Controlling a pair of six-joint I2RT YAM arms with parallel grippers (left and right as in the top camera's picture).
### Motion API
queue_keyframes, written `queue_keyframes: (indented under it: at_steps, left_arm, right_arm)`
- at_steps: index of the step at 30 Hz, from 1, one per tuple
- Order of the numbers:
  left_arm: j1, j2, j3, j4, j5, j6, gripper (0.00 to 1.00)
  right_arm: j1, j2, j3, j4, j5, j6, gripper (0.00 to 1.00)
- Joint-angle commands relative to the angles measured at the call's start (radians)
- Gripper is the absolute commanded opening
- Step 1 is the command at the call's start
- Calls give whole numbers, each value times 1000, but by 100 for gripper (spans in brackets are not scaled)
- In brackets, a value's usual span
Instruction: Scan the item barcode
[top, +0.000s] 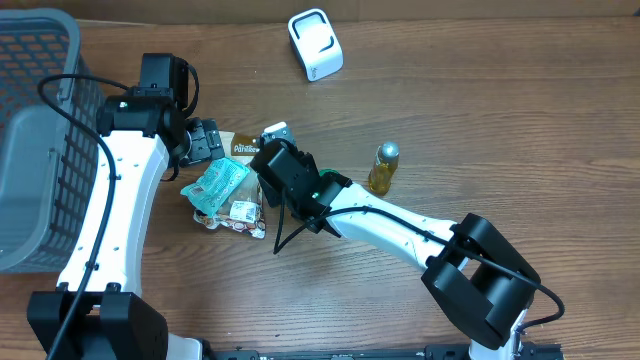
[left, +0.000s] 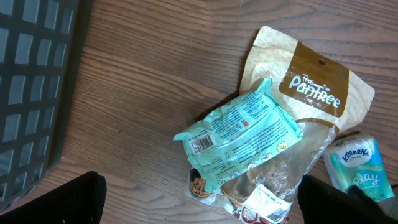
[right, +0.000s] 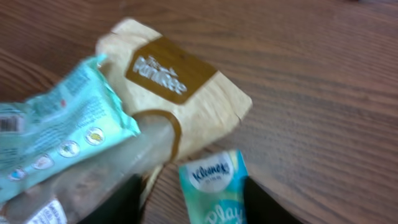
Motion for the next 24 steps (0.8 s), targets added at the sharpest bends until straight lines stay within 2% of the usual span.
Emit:
queue_keyframes:
  at_steps: [1,4,7,12,16,20,22,24]
  left_arm:
    - [-2,5,8,0,-3,-10,100]
    - [-2,5,8,0,-3,-10,99]
    - [-2,5,8,0,-3,-10,100]
    - [-2,5,8,0,-3,-11,100]
    - [-2,5,8,0,-3,-11,100]
    - [-2,5,8,0,-3,-11,100]
    - [-2,5,8,0,-3,-10,99]
    - [-2,5,8,0,-3,-11,100]
  right_arm:
    - [-3,-8,75,-18,14,-63,69]
    - [-24,-14,234,-183,13,-41,80]
    - [-50,-14,324,-314,-37,-13,84]
    - [-121,-14,324,-491,-152,30,82]
    - [-175,-14,324,-612,-153,52,84]
    - [-187,-14,314,-702,-152,105,90]
    - [-186,-14,299,-710,-152,148,100]
    - [-184,-14,275,-703,-153,171,100]
